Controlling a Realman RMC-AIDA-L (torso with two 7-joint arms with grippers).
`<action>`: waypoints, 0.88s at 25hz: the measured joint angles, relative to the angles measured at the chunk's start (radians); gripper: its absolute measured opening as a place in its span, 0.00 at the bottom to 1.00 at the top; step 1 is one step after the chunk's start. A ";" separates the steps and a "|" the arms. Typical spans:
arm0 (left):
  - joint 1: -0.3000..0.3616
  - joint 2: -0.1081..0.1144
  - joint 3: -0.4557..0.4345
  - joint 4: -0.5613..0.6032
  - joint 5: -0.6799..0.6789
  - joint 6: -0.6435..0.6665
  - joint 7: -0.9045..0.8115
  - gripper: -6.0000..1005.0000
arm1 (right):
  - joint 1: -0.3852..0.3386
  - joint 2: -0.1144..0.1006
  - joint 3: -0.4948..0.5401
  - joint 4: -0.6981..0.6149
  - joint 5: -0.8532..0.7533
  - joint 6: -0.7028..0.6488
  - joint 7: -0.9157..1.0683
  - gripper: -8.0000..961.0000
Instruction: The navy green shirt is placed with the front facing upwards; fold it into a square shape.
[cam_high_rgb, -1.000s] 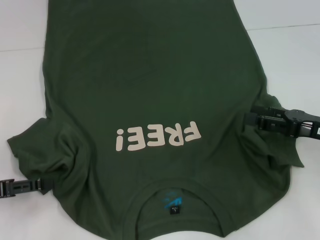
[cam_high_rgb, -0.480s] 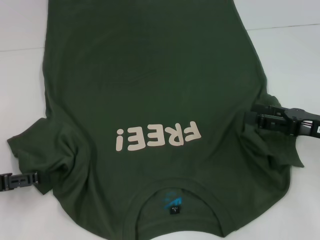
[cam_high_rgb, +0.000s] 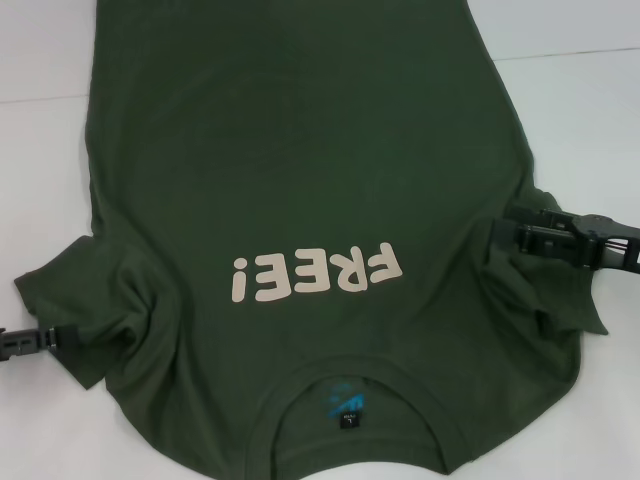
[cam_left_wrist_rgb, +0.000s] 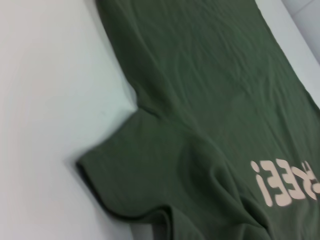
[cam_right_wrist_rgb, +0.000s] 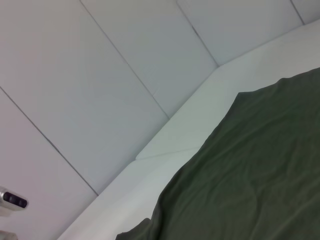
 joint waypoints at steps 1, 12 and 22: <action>0.000 0.001 0.000 0.003 0.000 -0.003 0.000 0.88 | 0.000 0.000 0.002 0.000 0.000 0.000 0.000 0.95; -0.014 0.003 0.006 -0.005 0.012 -0.076 -0.002 0.87 | 0.002 -0.001 0.013 0.000 0.000 0.000 0.013 0.95; -0.045 0.005 0.011 -0.037 0.026 -0.094 -0.002 0.87 | 0.005 -0.002 0.023 -0.009 0.000 0.002 0.018 0.95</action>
